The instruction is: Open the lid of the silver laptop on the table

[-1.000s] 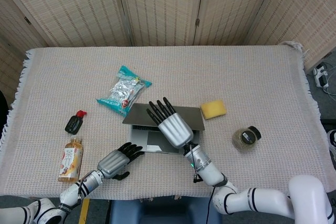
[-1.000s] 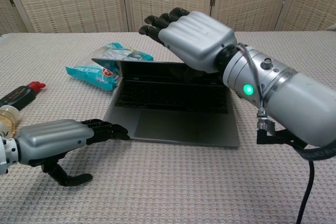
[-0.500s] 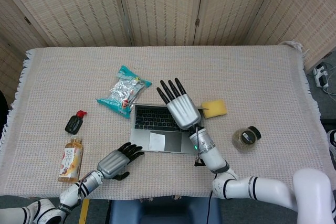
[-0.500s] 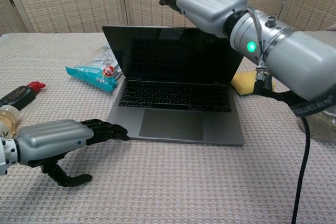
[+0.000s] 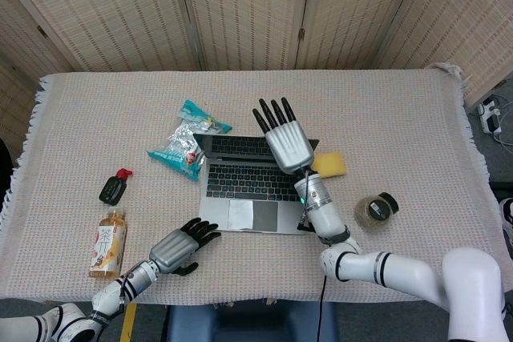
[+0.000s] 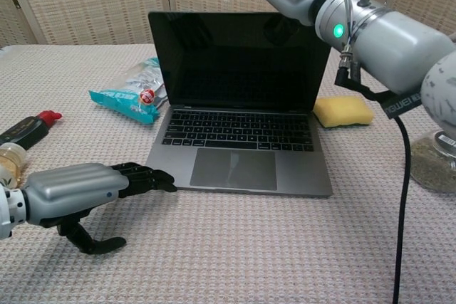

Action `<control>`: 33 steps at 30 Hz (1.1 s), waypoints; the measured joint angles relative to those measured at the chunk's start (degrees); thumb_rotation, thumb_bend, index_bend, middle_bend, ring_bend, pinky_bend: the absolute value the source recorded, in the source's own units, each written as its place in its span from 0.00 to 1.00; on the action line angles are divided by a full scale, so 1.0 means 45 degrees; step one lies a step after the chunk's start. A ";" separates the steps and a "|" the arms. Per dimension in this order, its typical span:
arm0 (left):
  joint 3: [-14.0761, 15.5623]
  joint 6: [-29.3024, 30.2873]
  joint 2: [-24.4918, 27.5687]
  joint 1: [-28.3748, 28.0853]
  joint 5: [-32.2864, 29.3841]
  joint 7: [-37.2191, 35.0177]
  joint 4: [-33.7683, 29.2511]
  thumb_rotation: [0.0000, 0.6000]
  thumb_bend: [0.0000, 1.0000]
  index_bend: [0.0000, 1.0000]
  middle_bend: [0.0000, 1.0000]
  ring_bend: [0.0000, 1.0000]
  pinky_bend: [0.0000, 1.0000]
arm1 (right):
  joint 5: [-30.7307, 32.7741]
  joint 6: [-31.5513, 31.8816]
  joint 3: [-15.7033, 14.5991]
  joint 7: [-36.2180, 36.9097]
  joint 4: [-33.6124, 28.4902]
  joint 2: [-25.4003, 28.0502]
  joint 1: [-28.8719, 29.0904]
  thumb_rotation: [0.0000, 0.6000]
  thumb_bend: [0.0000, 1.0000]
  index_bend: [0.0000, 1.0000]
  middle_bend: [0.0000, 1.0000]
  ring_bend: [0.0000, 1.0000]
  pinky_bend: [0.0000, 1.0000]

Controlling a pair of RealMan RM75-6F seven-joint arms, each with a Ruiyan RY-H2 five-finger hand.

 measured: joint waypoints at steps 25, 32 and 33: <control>0.0018 -0.0041 0.0142 -0.0016 -0.0112 0.0105 -0.0123 1.00 0.47 0.08 0.06 0.00 0.00 | 0.2048 -0.1024 0.0485 0.0662 0.4217 -0.0583 0.2110 1.00 0.51 0.00 0.00 0.00 0.00; -0.0005 0.0128 0.0199 0.0039 -0.0090 0.0079 -0.0170 1.00 0.47 0.08 0.06 0.00 0.00 | 0.2291 -0.1033 0.0465 0.0759 0.4350 -0.0572 0.2342 1.00 0.51 0.00 0.00 0.00 0.00; -0.0006 0.0149 0.0212 0.0048 -0.0077 0.0068 -0.0184 1.00 0.47 0.08 0.06 0.00 0.00 | 0.2255 -0.1017 0.0451 0.0846 0.4228 -0.0523 0.2319 1.00 0.51 0.00 0.00 0.00 0.00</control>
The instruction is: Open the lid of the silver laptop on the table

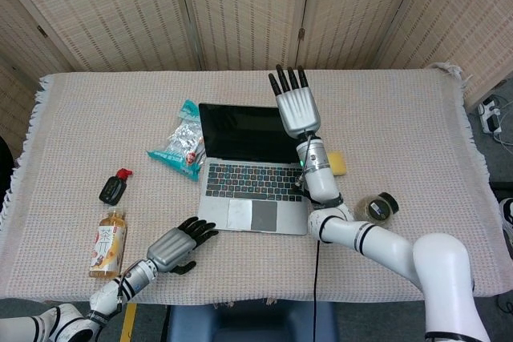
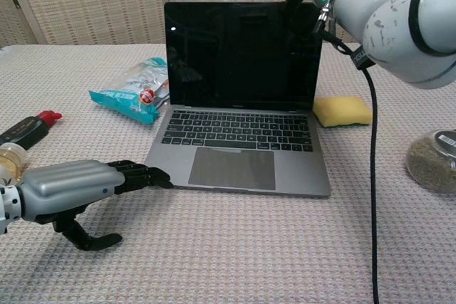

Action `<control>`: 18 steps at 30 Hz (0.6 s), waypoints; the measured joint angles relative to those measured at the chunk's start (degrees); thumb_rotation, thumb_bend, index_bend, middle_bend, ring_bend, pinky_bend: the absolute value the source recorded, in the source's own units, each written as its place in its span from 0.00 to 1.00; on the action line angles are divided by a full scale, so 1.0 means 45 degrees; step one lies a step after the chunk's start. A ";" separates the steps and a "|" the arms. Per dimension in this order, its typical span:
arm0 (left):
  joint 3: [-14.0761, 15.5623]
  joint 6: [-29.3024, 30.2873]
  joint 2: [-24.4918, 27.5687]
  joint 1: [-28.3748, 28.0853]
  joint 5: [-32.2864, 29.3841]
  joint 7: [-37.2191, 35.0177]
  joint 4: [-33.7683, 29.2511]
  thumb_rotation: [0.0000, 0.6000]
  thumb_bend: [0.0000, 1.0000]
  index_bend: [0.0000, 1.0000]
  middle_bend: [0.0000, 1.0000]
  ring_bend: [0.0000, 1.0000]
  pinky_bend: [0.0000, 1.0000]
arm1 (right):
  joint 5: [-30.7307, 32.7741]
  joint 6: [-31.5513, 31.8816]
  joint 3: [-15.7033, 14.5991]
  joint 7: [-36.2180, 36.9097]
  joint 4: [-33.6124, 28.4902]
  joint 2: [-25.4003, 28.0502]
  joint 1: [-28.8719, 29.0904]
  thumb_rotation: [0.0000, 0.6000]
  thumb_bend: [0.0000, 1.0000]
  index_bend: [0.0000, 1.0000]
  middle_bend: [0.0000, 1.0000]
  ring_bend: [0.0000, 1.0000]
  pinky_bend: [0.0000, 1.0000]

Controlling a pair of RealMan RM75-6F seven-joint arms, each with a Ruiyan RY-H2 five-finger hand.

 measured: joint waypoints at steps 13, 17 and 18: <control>-0.0436 0.2014 0.1309 0.0701 0.0096 -0.1001 -0.0556 1.00 0.47 0.08 0.07 0.01 0.00 | -0.1266 0.0971 -0.0954 0.1509 -0.6485 0.3502 -0.2253 1.00 0.51 0.00 0.00 0.00 0.00; -0.0701 0.2500 0.1958 0.1031 -0.0304 -0.1421 -0.0759 1.00 0.47 0.08 0.07 0.01 0.00 | -0.2097 0.1669 -0.1741 0.2098 -0.8940 0.5491 -0.3683 1.00 0.51 0.00 0.00 0.00 0.00; -0.0751 0.2615 0.2117 0.1113 -0.0383 -0.1518 -0.0819 1.00 0.47 0.08 0.07 0.01 0.00 | -0.2454 0.1931 -0.2048 0.2328 -0.9512 0.6070 -0.4178 1.00 0.51 0.00 0.00 0.00 0.00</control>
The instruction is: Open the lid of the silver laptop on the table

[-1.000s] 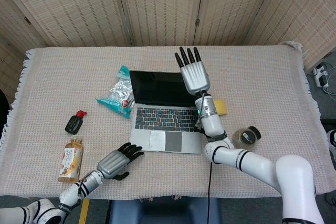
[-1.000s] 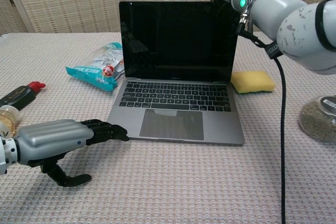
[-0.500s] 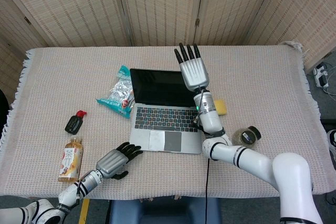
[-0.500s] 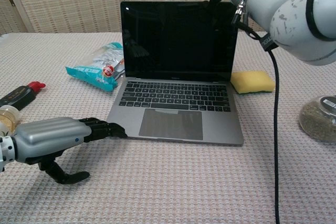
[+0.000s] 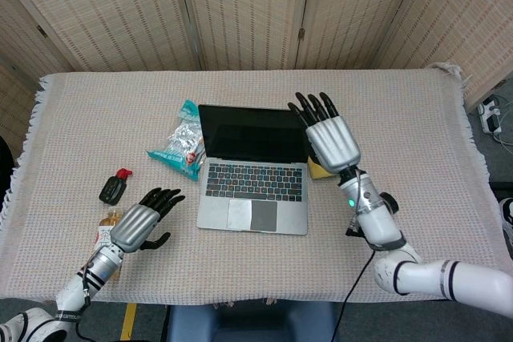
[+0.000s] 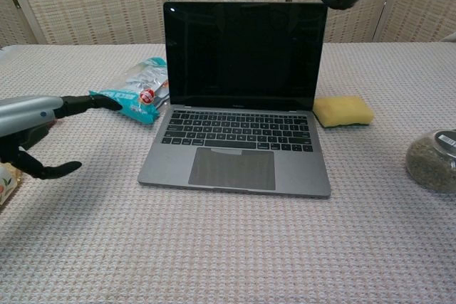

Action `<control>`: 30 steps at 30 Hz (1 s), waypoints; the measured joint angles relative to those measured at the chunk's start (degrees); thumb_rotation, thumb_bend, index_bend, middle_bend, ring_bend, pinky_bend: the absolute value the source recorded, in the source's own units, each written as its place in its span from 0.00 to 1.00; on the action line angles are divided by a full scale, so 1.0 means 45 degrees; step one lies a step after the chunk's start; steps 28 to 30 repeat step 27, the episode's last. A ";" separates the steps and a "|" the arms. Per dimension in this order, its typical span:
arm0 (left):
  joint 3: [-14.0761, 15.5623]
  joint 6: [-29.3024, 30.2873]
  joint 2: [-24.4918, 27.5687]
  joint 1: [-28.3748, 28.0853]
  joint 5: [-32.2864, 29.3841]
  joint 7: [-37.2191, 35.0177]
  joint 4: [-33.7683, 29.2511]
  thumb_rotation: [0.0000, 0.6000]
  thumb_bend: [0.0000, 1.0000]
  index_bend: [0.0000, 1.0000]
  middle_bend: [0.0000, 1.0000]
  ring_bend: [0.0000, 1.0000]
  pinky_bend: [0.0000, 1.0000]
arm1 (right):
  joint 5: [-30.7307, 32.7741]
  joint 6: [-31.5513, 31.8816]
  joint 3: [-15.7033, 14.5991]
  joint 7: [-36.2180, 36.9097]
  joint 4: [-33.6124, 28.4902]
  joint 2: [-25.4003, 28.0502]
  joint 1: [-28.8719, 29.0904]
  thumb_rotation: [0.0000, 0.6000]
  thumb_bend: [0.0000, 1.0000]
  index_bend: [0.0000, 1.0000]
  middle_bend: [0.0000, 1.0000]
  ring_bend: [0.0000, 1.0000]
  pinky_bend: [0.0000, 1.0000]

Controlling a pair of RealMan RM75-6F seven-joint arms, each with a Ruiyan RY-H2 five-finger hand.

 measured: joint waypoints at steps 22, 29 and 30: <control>-0.0244 0.5050 0.1901 0.3654 -0.0314 0.0026 -0.0945 1.00 0.48 0.11 0.10 0.04 0.00 | -0.6206 0.5112 -0.4577 0.6279 0.0529 0.2608 -0.6738 1.00 0.51 0.00 0.00 0.00 0.00; 0.0092 0.5878 0.1767 0.4520 0.0093 0.0374 -0.0945 1.00 0.48 0.11 0.10 0.04 0.00 | -0.6580 0.5744 -0.4895 0.7565 0.1516 0.2194 -0.7724 1.00 0.51 0.00 0.00 0.00 0.00; 0.0092 0.5878 0.1767 0.4520 0.0093 0.0374 -0.0945 1.00 0.48 0.11 0.10 0.04 0.00 | -0.6580 0.5744 -0.4895 0.7565 0.1516 0.2194 -0.7724 1.00 0.51 0.00 0.00 0.00 0.00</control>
